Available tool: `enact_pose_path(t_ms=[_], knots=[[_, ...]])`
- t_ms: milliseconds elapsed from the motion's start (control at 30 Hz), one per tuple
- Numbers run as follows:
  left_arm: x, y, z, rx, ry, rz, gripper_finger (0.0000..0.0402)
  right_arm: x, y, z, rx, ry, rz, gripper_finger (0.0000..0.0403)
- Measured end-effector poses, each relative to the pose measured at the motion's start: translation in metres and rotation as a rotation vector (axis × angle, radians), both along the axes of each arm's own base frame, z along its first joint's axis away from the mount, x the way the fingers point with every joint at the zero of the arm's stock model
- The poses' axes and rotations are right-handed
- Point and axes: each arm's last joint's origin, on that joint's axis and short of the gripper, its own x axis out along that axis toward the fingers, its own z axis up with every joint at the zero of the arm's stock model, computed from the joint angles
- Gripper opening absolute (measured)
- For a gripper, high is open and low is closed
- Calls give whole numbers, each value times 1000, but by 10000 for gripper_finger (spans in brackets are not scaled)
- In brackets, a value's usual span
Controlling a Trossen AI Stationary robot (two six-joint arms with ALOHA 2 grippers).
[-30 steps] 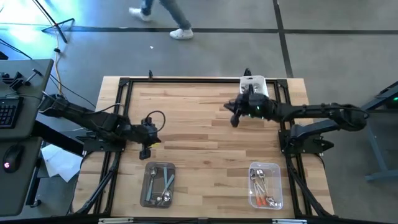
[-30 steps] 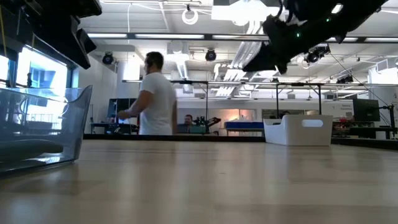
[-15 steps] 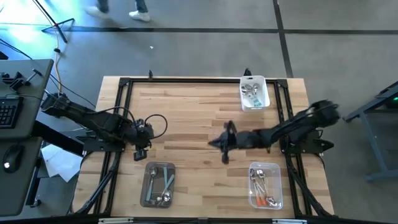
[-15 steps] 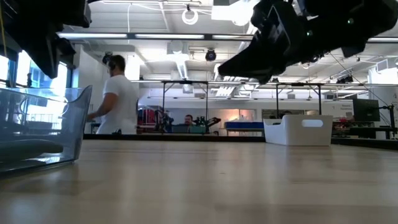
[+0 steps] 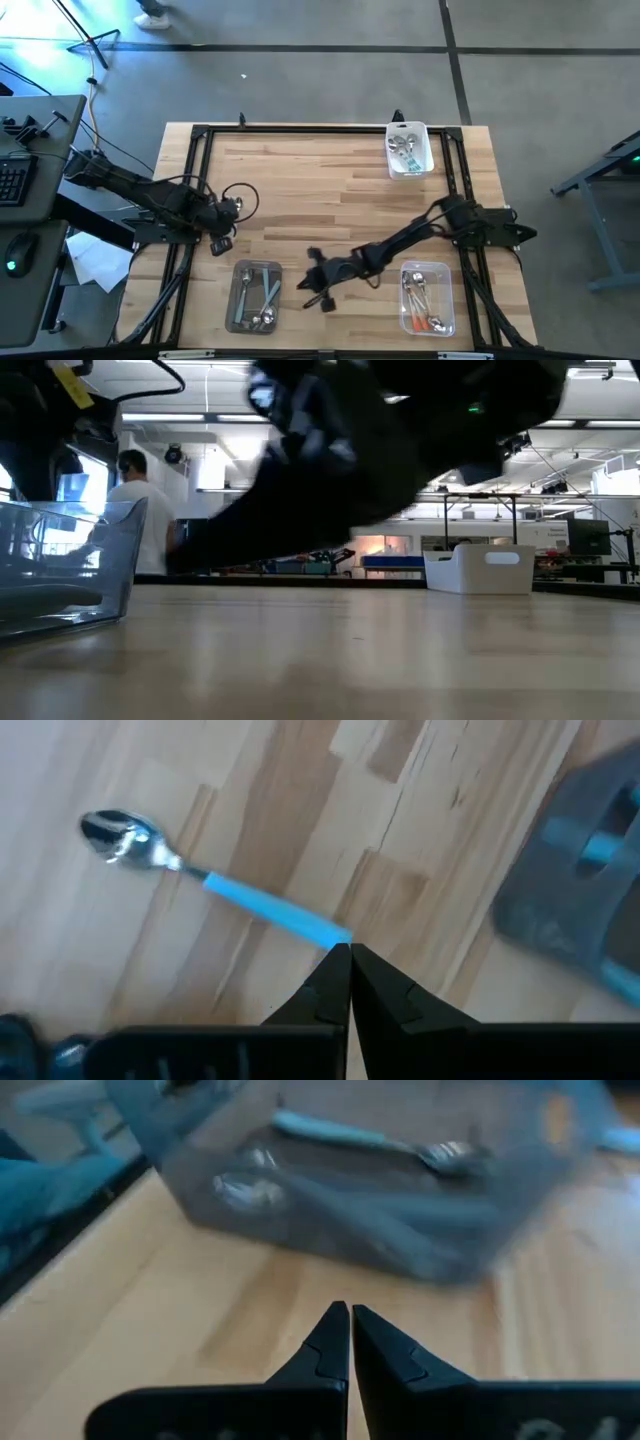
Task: Sort silverware by color (type)
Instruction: Adjust the black bin
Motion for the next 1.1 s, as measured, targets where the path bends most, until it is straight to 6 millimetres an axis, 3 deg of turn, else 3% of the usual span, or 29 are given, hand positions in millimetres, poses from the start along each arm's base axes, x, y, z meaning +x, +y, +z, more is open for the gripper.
enact_pose_path(t_ms=[167, 367, 867, 1000, 1100], knots=[[-7, 3, -10, -11, 49, 144, 3, 35, 10, -3, -9, -18, 79, 0], [-9, 4, -10, 3, 36, 164, 3, 59, 17, -9, -30, -3, 115, 0], [-10, 5, -9, 9, 16, 160, 3, 70, 3, 1, -18, -96, 103, 0], [-9, 6, -9, 13, 15, 168, 3, 69, 1, 0, -31, -60, 107, 0], [-6, 9, -9, 16, 2, 179, 3, 63, 0, 11, -77, 18, 103, 0]])
